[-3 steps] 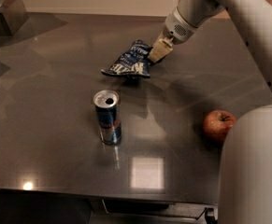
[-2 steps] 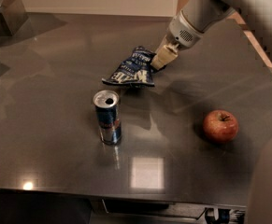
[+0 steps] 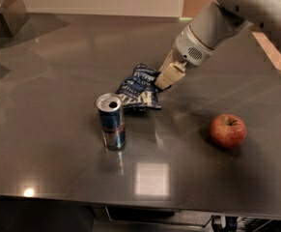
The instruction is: Move blue chip bag near redbull can
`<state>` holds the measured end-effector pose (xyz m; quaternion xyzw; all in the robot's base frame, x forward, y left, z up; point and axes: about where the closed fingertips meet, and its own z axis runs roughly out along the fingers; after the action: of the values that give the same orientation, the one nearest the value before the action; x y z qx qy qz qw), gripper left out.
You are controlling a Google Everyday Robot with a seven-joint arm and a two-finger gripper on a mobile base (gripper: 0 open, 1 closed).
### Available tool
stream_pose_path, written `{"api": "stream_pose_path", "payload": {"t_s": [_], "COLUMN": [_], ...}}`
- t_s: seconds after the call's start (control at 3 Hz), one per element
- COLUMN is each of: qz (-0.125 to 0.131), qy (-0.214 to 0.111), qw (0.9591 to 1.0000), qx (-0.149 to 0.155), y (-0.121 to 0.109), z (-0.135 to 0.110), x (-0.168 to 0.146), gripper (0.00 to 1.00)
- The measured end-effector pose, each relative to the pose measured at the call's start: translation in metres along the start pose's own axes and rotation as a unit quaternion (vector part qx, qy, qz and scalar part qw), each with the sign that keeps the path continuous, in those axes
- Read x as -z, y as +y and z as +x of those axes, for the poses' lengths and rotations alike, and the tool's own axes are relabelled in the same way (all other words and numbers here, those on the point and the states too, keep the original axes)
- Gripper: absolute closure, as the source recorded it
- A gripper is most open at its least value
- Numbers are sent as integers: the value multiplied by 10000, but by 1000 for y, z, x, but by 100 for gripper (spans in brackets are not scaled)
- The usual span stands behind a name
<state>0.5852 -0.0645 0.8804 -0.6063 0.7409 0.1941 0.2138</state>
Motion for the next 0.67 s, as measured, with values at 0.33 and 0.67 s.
{"api": "stream_pose_path", "payload": {"t_s": [0.33, 0.67], "qz": [-133, -112], "qy": [-32, -75], "qw": [9999, 9999], "qx": [36, 57], "y": [17, 28], "z": [2, 5], "x": [-7, -12], "gripper": [59, 35]}}
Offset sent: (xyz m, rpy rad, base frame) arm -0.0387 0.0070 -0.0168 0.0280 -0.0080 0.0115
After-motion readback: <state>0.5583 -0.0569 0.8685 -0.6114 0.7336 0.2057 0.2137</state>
